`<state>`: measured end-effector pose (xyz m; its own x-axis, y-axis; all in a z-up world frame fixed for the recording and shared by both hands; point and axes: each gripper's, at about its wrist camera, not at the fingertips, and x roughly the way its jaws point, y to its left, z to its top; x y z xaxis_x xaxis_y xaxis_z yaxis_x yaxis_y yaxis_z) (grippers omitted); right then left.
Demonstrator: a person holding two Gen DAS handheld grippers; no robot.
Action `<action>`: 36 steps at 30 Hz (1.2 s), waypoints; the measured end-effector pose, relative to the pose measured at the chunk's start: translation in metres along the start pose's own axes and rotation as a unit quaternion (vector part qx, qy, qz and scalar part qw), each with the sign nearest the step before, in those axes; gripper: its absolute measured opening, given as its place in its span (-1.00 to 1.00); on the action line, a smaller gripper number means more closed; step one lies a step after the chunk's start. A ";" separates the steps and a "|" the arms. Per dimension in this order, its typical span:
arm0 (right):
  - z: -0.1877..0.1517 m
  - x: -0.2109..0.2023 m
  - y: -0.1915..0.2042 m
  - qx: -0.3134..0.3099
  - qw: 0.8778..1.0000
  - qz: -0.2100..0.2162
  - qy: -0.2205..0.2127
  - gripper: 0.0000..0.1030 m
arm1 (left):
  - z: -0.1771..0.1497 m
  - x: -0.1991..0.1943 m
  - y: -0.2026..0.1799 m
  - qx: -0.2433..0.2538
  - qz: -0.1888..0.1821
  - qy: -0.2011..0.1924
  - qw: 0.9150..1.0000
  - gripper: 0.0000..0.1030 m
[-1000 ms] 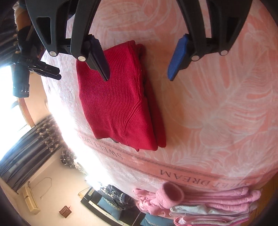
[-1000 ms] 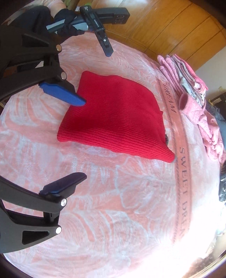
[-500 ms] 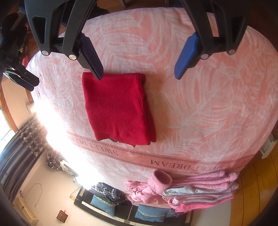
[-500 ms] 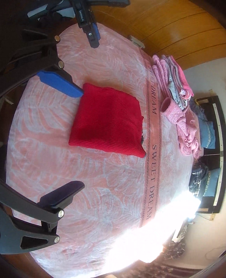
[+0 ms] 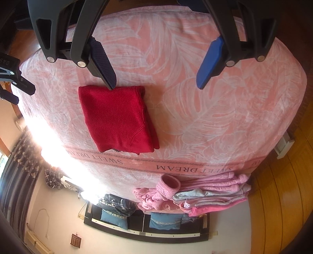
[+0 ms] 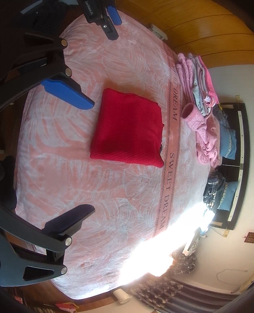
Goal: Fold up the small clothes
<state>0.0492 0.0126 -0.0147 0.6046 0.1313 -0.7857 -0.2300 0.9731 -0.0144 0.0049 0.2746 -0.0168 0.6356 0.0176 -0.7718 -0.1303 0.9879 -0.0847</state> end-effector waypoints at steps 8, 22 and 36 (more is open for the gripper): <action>-0.011 0.011 0.006 0.038 0.997 0.056 0.036 0.88 | -0.013 -0.007 0.003 0.000 0.038 -0.015 0.999 0.69; -0.019 0.035 0.013 0.031 0.996 0.038 0.080 0.88 | -0.024 0.003 -0.004 0.023 0.059 0.001 0.998 0.70; -0.014 0.025 0.012 0.035 0.996 0.041 0.064 0.88 | -0.028 0.009 -0.012 0.041 0.060 0.006 0.997 0.70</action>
<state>0.0515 0.0249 -0.0431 0.4830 0.1909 -0.8546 -0.2183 0.9714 0.0936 -0.0092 0.2588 -0.0398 0.6096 0.1359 -0.7810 -0.1427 0.9879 0.0605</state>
